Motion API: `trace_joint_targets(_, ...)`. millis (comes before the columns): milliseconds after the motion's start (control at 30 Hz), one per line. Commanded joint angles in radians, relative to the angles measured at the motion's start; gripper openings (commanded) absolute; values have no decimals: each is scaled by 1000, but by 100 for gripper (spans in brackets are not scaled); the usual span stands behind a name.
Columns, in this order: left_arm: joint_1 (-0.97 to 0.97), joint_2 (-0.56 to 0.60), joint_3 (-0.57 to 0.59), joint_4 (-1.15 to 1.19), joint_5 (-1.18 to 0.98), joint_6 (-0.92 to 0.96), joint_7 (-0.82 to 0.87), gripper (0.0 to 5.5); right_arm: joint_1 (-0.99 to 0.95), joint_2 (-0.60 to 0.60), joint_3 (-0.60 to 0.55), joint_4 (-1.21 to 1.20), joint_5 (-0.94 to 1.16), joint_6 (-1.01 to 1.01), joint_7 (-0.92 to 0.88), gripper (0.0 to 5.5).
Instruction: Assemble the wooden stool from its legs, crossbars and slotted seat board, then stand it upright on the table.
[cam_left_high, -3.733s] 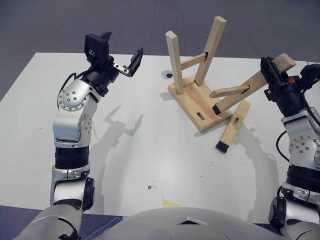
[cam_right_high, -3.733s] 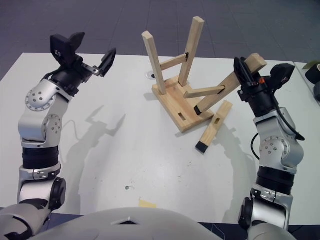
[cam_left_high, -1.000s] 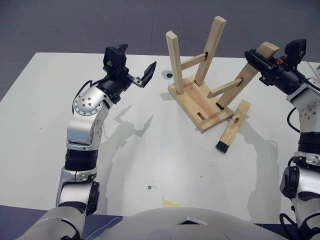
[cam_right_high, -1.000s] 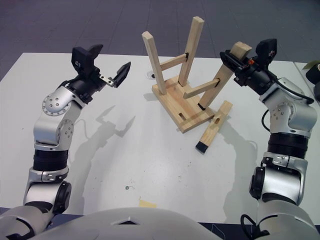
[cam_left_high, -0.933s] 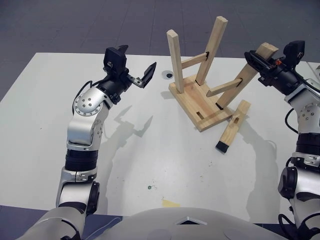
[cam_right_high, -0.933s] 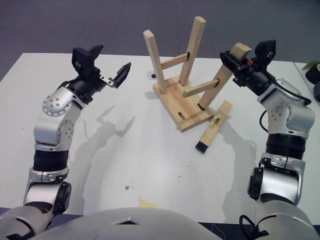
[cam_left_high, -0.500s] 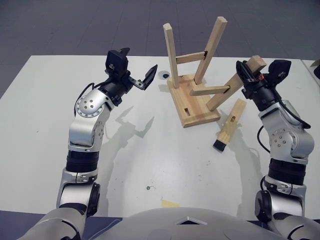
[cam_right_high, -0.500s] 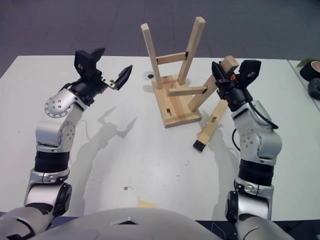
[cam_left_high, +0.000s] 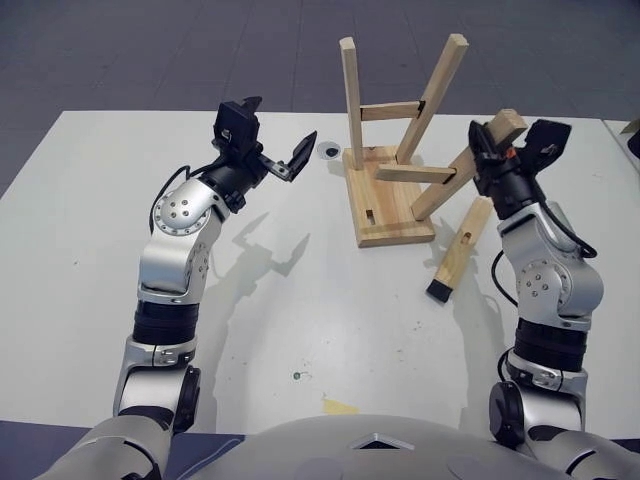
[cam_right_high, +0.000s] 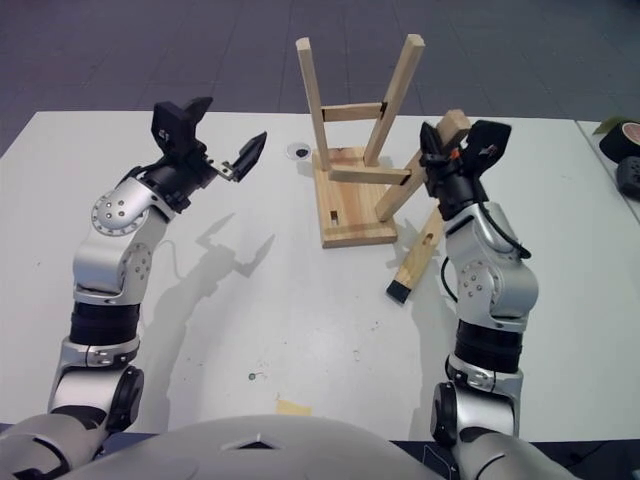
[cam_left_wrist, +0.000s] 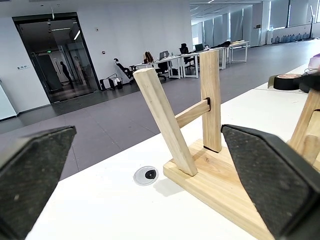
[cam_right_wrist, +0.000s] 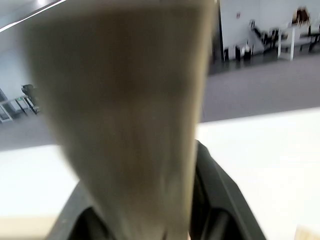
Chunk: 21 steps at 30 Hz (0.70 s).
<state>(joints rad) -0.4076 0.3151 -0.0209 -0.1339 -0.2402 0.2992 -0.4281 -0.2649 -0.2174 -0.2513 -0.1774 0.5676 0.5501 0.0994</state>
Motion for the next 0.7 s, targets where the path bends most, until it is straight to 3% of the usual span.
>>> trace_joint_targets(33,6,-7,1,1,-1,-1,-6,540,-75,39,-65,-33,72,-33,-15,209)
trace_joint_targets(200,19,0,-24,-23,-22,18,-61,540,-176,81,-193,-103,282,-130,3,297)
trace_joint_targets(367,19,-2,-28,-19,-17,17,-72,540,-243,13,-291,-129,389,-155,-50,375)
trace_joint_targets(533,42,-5,-13,-38,-8,18,-46,540,-169,-101,-441,55,233,-239,-182,458)
trace_joint_targets(600,50,-4,-6,-40,-4,16,-36,540,-45,-133,-386,96,69,-213,-232,498)
trace_joint_targets(700,60,-1,-4,-42,3,16,-26,540,145,-122,-195,14,-95,-88,-252,538)
